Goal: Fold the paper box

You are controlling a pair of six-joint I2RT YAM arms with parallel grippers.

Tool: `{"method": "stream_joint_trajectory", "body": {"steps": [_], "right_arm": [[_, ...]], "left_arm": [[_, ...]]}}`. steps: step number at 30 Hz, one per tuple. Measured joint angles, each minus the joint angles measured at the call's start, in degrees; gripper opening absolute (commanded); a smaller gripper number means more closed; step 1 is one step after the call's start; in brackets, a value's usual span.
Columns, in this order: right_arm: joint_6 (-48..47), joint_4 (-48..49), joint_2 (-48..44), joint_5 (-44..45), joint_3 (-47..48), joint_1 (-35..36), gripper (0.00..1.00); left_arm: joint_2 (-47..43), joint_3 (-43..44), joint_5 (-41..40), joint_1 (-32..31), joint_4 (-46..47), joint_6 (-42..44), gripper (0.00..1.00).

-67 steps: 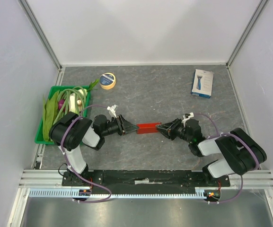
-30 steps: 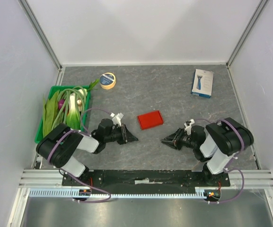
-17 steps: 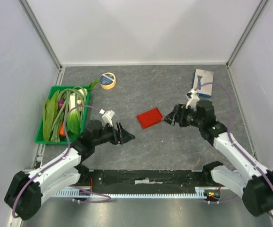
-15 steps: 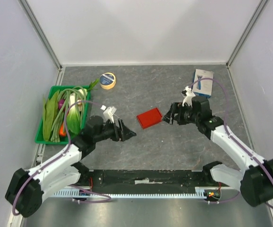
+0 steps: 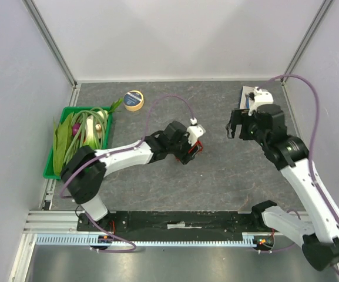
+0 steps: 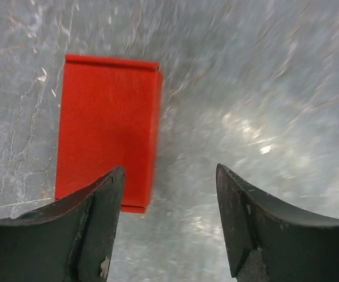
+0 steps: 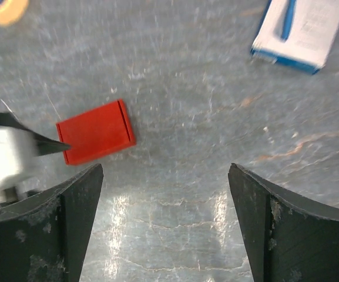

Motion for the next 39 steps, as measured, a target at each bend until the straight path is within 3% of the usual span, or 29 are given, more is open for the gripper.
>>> {"method": "stream_joint_trajectory", "body": {"steps": [6, 12, 20, 24, 30, 39], "right_arm": [[-2.9, -2.7, -7.4, 3.1, 2.6, 0.0, 0.96], [-3.3, -4.3, -7.1, 2.1, 0.5, 0.0, 0.96], [-3.2, -5.9, -7.1, -0.6, -1.8, 0.0, 0.96], [-3.3, -5.9, -7.0, -0.8, -1.8, 0.0, 0.96], [-3.7, -6.0, -4.4, -0.8, -1.7, 0.0, 0.96], [-4.5, -5.9, 1.3, -0.8, -0.8, 0.0, 0.96]], "left_arm": [[9.7, 1.4, -3.4, -0.9, -3.8, 14.1, 0.59], [14.4, 5.7, -7.1, -3.3, -3.5, 22.5, 0.45], [19.3, 7.3, -15.1, -3.5, 4.7, 35.2, 0.29], [21.8, 6.8, -18.5, -2.4, 10.7, 44.2, 0.26], [24.7, 7.7, -17.4, 4.8, 15.9, 54.3, 0.22], [38.7, 27.7, -16.0, 16.7, 14.5, 60.9, 0.18]]}}
